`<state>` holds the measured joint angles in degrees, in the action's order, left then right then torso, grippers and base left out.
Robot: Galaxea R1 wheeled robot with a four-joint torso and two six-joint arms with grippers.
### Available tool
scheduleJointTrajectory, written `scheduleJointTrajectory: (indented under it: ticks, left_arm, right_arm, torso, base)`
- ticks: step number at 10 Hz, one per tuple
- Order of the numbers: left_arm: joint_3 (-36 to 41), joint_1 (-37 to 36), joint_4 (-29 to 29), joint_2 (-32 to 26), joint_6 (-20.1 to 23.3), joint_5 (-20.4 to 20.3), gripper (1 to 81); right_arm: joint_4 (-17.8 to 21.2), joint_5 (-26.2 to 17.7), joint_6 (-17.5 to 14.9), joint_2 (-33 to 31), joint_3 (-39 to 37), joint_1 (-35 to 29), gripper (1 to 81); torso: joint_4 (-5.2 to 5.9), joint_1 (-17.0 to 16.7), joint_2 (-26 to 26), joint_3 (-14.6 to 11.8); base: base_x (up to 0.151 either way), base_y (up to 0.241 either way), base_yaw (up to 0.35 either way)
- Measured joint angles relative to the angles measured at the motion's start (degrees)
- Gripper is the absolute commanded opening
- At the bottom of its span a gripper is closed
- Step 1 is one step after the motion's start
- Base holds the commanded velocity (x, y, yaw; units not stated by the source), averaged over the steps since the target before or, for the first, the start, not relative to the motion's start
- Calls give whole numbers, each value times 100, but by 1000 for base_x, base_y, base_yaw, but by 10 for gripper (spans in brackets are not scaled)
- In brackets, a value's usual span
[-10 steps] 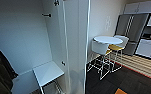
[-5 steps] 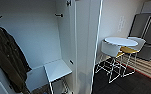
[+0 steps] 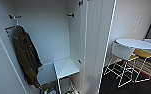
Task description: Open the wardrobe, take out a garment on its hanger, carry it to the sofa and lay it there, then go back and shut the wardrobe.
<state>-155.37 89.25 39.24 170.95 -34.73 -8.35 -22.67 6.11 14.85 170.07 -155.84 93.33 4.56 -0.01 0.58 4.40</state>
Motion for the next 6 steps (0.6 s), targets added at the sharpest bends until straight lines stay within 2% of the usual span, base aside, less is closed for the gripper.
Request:
scheduleJointTrajectory:
  ticks: [6]
  left_arm:
    - [0,-11,0,33,0,41,811]
  right_arm:
    - [-1,-5,0,35,-2,2,811]
  torso:
    - [0,0,0,0]
  base:
    - [0,0,277]
